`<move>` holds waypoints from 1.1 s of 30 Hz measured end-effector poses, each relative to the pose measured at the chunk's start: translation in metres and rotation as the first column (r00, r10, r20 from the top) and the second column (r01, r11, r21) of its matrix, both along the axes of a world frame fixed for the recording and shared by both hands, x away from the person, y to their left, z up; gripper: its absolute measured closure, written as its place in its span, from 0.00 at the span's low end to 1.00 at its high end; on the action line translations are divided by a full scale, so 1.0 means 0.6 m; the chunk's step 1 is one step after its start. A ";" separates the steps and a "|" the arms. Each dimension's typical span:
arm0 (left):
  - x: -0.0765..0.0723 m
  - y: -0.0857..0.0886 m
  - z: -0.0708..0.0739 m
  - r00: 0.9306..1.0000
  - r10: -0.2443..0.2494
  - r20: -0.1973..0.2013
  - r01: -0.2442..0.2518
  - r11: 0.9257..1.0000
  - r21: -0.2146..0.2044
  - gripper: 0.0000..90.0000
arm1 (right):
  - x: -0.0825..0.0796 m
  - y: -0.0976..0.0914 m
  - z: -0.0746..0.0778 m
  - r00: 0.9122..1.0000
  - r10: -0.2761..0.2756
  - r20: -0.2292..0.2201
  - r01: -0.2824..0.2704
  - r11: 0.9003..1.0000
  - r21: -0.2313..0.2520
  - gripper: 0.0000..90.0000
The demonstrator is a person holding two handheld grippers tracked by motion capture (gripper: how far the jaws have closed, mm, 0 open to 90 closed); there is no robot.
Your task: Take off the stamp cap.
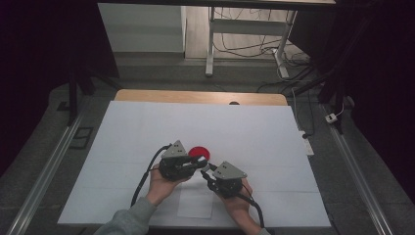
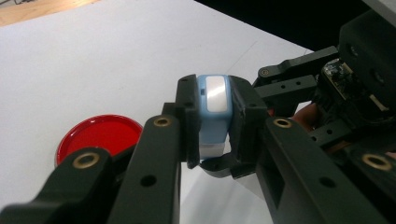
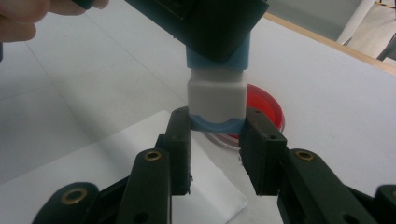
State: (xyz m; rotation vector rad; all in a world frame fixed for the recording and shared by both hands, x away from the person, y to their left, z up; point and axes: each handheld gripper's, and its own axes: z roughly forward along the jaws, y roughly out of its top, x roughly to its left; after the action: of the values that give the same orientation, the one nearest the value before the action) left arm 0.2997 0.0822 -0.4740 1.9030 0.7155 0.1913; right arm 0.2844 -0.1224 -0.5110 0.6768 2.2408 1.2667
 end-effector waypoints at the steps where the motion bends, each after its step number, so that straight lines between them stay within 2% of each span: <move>1: 0.000 0.000 0.000 1.000 0.001 0.001 -0.001 1.000 0.001 0.84 | 0.000 0.001 0.000 1.000 -0.004 0.003 0.004 1.000 -0.003 0.72; 10: -0.001 -0.001 -0.002 1.000 0.006 0.004 -0.006 1.000 -0.004 0.84 | -0.003 0.002 0.000 0.999 -0.008 0.032 0.009 0.999 -0.039 0.72; 22: -0.001 0.002 -0.003 1.000 0.006 0.000 -0.006 1.000 -0.023 0.84 | -0.008 0.003 -0.002 0.999 -0.021 0.049 0.022 1.000 -0.021 0.73; 29: -0.001 0.002 -0.003 1.000 0.006 -0.006 -0.006 1.000 -0.024 0.84 | -0.006 0.002 0.000 0.998 -0.003 0.057 0.006 0.999 -0.053 0.73; 33: -0.001 0.001 -0.003 1.000 0.009 -0.005 -0.009 1.000 -0.024 0.84 | -0.006 0.001 0.000 0.998 0.001 0.056 0.002 0.999 -0.053 0.73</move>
State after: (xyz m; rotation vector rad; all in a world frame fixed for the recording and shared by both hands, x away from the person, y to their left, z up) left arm 0.2991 0.0830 -0.4759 1.8781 0.7262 0.1832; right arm 0.2810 -0.1219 -0.5110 0.6149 2.2202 1.2072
